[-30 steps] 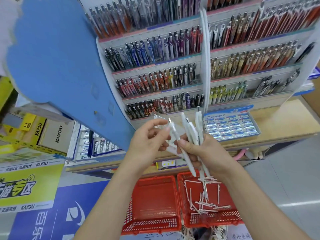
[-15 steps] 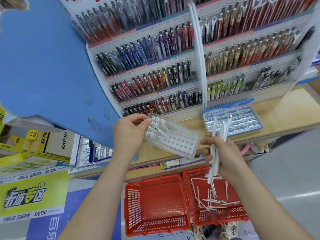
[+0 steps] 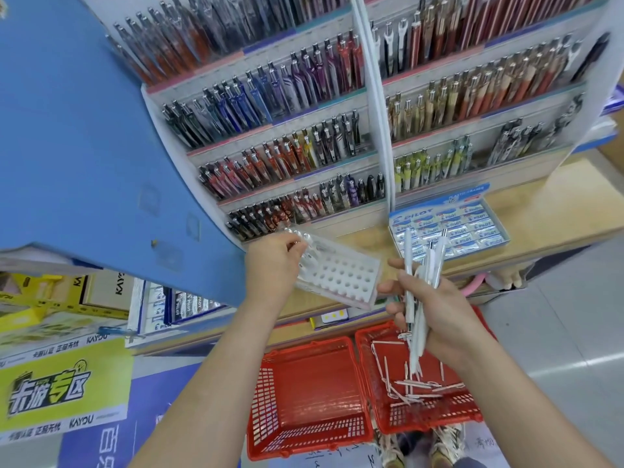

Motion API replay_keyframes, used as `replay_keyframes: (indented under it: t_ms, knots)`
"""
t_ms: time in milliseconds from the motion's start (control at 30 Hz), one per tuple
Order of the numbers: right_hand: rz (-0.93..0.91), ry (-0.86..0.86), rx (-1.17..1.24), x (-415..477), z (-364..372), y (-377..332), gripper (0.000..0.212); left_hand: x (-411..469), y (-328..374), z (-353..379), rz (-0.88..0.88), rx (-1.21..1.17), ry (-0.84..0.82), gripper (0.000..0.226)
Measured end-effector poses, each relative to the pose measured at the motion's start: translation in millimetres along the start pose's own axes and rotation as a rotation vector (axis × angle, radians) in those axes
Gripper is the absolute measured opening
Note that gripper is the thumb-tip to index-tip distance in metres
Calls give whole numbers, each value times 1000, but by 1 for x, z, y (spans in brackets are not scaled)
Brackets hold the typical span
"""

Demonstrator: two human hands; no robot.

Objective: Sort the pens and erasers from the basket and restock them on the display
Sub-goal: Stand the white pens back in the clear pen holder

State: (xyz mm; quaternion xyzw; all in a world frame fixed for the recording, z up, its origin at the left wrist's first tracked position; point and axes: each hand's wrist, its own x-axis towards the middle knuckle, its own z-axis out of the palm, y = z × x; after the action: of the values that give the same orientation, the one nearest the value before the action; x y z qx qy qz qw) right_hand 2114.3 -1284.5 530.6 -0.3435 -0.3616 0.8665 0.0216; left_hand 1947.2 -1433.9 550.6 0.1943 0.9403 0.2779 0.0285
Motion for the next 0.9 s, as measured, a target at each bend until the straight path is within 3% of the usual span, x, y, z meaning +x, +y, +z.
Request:
replay_keyframes:
  t_ms: [300,500,600,667,733,900]
  knots:
    - [6,-69,1,1,8,-3,25,8,-2,15,66,344,-33,21]
    - [-6,-145,-91,-8,18,-9,24,2,6,6,17,339,-21,19]
    - [-28,-197,-217,-10,21,-13,23,-13,28,-9,-44,31,-47,25]
    - [-37,-245,-302,-12,24,-15,21,-24,50,-17,-129,-382,-264,27]
    - [-36,-292,-381,-13,28,-17,18,-32,64,-20,-186,-623,-430,25]
    - [-35,-288,-300,-13,28,-27,27,-36,56,-31,-297,-869,-280,8]
